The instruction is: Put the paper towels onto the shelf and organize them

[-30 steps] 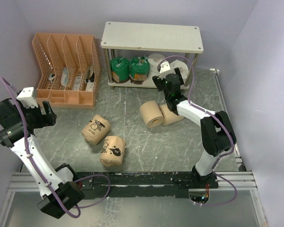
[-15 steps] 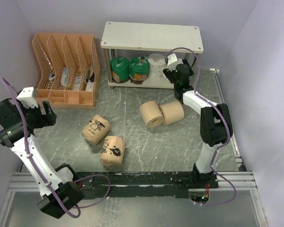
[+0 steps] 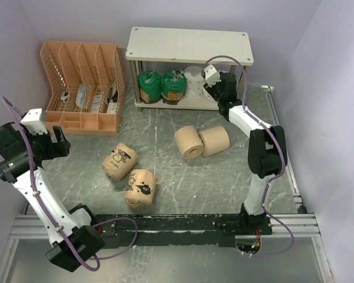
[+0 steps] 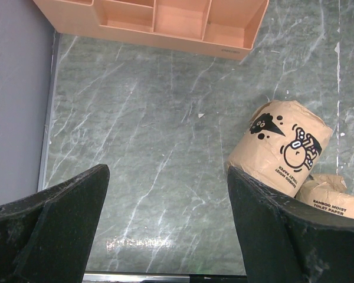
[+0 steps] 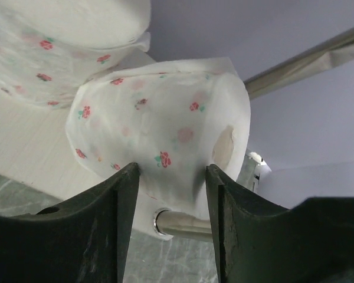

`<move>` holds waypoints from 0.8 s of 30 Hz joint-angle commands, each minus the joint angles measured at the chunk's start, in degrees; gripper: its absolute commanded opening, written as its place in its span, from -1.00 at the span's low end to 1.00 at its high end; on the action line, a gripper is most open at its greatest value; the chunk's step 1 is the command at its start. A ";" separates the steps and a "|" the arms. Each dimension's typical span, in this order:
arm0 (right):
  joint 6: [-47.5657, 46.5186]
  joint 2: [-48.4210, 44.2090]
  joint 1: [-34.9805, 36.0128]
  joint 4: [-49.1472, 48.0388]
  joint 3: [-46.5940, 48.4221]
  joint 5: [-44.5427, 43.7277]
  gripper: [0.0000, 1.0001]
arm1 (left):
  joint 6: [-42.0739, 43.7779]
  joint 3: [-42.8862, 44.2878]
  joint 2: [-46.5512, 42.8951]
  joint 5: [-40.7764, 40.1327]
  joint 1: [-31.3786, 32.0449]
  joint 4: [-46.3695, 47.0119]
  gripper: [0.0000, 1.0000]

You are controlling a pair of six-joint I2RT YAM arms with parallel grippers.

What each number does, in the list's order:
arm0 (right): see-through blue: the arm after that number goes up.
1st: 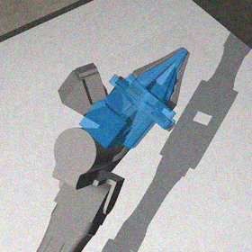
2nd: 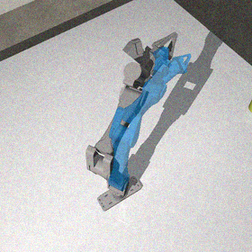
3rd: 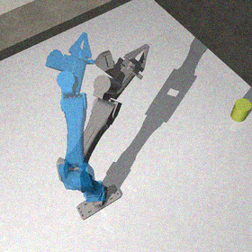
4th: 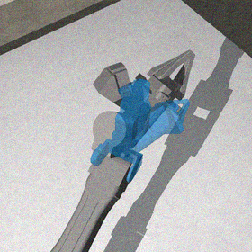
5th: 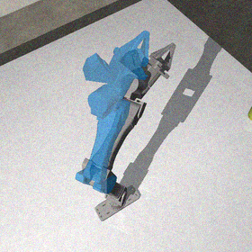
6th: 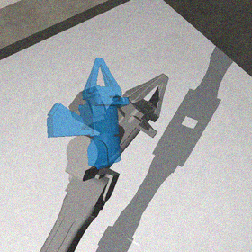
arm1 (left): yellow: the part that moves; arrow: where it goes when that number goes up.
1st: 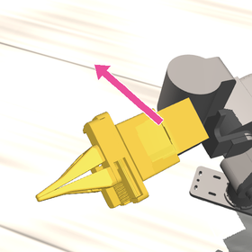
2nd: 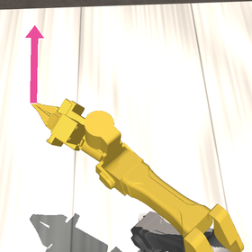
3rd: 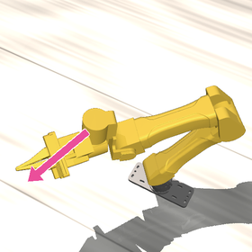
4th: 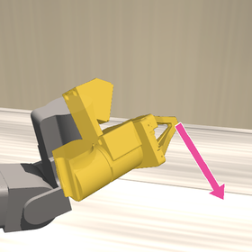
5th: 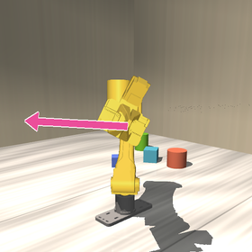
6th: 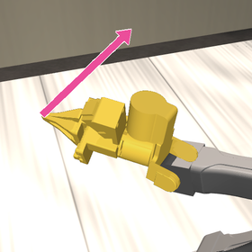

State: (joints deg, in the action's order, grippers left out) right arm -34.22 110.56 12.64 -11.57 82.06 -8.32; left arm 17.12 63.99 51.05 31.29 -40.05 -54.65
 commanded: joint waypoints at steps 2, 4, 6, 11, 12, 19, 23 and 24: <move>-5.37 0.96 -0.17 7.42 6.02 4.75 -0.01 | -0.25 -0.44 0.18 0.12 -0.58 1.37 0.85; -7.09 1.46 -0.14 9.61 7.69 5.65 0.03 | -0.30 -0.46 0.35 0.10 -0.57 1.34 0.85; -8.41 2.27 -0.12 11.32 9.57 6.34 0.05 | -0.34 -0.46 0.51 -0.03 -0.60 1.38 0.85; -8.15 3.91 -0.10 9.63 12.64 3.48 0.15 | -0.43 -0.44 0.71 -0.14 -0.63 1.41 0.85; -7.62 4.09 -0.08 9.07 12.83 2.60 0.19 | -0.43 -0.44 0.67 -0.25 -0.59 1.42 0.85; -4.43 4.64 -0.67 7.11 12.13 3.89 0.43 | -0.42 -0.52 0.89 -0.22 -0.57 1.48 0.85; -0.11 4.43 -2.98 12.42 14.48 14.96 -0.09 | -0.43 -0.44 1.00 -0.24 -0.60 1.48 0.85; 0.43 4.25 -3.46 13.32 14.68 17.53 -0.24 | -0.43 -0.44 0.99 -0.22 -0.57 1.46 0.85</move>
State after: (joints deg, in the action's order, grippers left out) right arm -39.59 115.20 11.75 0.05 93.12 -1.10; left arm 17.10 63.99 52.05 31.24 -40.05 -54.63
